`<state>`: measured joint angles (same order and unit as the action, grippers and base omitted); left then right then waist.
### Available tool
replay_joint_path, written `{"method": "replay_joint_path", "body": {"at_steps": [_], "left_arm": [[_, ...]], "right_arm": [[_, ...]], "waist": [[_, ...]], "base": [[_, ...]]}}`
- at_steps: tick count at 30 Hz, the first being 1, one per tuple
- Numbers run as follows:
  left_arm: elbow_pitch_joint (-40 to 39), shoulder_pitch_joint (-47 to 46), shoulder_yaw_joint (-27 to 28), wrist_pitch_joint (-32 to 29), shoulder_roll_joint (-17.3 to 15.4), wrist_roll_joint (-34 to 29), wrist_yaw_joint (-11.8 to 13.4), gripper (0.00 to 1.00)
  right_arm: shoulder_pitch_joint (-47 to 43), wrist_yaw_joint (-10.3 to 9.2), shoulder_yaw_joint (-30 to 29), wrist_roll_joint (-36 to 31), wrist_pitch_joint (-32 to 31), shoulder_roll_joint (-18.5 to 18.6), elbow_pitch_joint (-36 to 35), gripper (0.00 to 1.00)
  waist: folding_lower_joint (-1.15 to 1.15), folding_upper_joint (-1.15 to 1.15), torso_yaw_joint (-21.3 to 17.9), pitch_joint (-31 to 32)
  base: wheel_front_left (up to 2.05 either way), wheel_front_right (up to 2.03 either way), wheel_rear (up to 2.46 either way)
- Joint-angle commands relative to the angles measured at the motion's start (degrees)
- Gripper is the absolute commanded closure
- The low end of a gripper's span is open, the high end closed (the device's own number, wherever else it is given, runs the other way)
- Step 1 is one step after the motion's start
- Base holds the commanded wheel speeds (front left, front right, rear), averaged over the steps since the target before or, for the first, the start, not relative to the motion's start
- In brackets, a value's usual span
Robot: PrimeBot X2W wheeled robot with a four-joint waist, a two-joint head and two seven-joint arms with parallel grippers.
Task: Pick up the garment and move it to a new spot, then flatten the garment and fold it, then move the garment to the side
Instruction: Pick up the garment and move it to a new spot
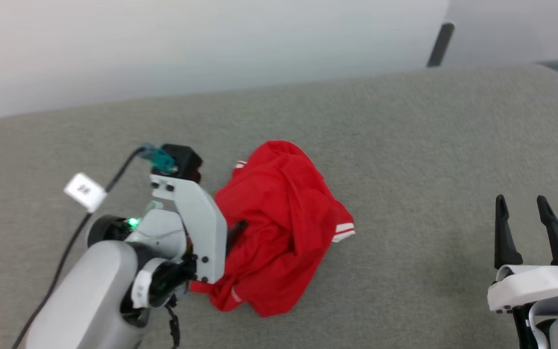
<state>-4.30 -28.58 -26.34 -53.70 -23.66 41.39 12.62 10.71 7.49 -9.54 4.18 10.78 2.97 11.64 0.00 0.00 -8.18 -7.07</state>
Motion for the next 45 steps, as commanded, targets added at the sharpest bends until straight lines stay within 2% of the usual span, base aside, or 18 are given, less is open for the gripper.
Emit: {"method": "replay_joint_path", "body": {"at_steps": [1,4,14,17,27,36,45], "left_arm": [[-0.95,1.18,0.92,1.77,-0.14,0.5,-0.57,0.0],[-2.03,2.89,3.31,7.07,-0.49,0.73,-1.69,0.0],[-2.76,12.97,11.11,31.64,-2.72,-0.04,-10.82,0.0],[-1.07,16.78,13.22,39.49,-3.32,-1.37,-12.7,0.0],[6.31,26.03,18.49,59.3,-4.12,-5.23,-15.04,0.0],[12.24,30.23,19.83,65.88,-3.82,-5.78,-15.65,0.0],[13.36,31.93,21.0,67.84,-3.29,-5.74,-16.03,0.0]], "right_arm": [[-1.17,0.0,0.24,-0.57,-0.47,-0.15,-0.4,0.0],[-1.79,0.0,0.9,-0.82,-1.18,-0.15,-1.05,0.0],[-4.7,0.0,3.49,-1.11,-2.53,-0.14,-2.29,0.0],[-4.97,0.0,3.53,-1.01,-2.47,-0.12,-2.46,0.0],[-7.36,-0.01,2.55,-0.62,-1.56,0.15,-2.38,0.0],[-9.45,-0.01,1.39,-0.37,-1.21,0.02,-2.47,0.0],[-10.19,-0.01,0.89,-0.51,-1.83,-0.1,-3.32,0.0]], "waist": [[0.0,0.0,2.78,2.86],[0.0,0.0,4.26,4.68],[0.0,0.0,7.76,8.84],[0.0,0.0,8.62,9.6],[0.0,0.0,11.11,11.02],[0.0,0.0,12.72,11.61],[0.0,0.0,13.81,11.64]], "base": [[0.0,0.0,0.0],[0.0,0.0,0.0],[0.0,0.0,0.0],[0.0,0.0,0.0],[0.0,0.0,0.0],[0.0,0.0,0.0],[0.0,0.0,0.0]]}}
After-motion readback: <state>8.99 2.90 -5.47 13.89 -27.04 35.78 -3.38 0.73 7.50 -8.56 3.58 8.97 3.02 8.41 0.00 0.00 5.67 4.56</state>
